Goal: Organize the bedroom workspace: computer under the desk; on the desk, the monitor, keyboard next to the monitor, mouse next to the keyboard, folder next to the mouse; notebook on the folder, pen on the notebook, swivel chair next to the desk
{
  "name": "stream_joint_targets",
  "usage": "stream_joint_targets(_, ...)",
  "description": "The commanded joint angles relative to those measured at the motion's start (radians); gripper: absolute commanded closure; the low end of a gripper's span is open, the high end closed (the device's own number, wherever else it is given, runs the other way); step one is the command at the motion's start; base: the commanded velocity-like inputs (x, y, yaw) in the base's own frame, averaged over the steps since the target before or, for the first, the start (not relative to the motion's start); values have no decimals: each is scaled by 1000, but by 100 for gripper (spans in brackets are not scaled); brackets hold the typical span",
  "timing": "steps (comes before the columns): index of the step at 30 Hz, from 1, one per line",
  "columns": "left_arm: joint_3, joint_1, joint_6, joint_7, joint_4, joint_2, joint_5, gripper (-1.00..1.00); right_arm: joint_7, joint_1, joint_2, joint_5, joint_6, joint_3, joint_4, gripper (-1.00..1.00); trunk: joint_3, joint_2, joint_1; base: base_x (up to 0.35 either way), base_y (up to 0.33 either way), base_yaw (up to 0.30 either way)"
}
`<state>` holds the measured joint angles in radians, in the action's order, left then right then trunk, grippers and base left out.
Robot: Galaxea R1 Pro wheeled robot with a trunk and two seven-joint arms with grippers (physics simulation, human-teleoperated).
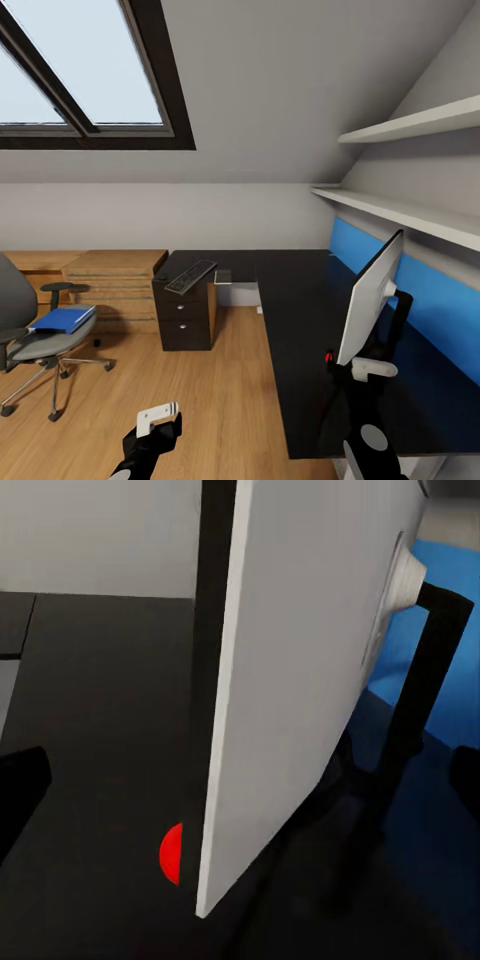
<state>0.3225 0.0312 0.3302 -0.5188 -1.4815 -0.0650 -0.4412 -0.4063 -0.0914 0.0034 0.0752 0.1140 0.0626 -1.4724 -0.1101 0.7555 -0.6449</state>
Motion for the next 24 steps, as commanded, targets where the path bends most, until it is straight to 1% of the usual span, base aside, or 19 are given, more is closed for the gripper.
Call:
stream_joint_targets(1,2,-1,2,-8,-2,-1,-8,-100,-6,-1,0,8,7,1,0,-100,-1,1,0,61,1,0)
stream_joint_targets(4,2,-1,3,-8,-2,-1,-9,-100,-7,-1,0,8,-4,1,2,-100,-1,1,0,51,1,0)
stream_joint_targets(5,2,-1,3,-7,-2,-1,-9,-100,-9,-1,0,8,-27,0,4,-100,-1,1,0,255,0,0)
stream_joint_targets(7,3,-1,3,-7,-2,-1,-8,-100,-9,-1,0,8,-32,0,4,-100,-1,1,0,262,0,0)
stream_joint_targets(19,10,-1,3,-8,1,-1,-8,-100,-14,-1,-5,9,-37,-5,10,-100,-1,1,0,139,0,0)
stream_joint_targets(24,13,-1,2,-8,5,0,-8,-100,-49,-1,-5,9,-34,-6,16,-100,-1,1,0,108,0,0)
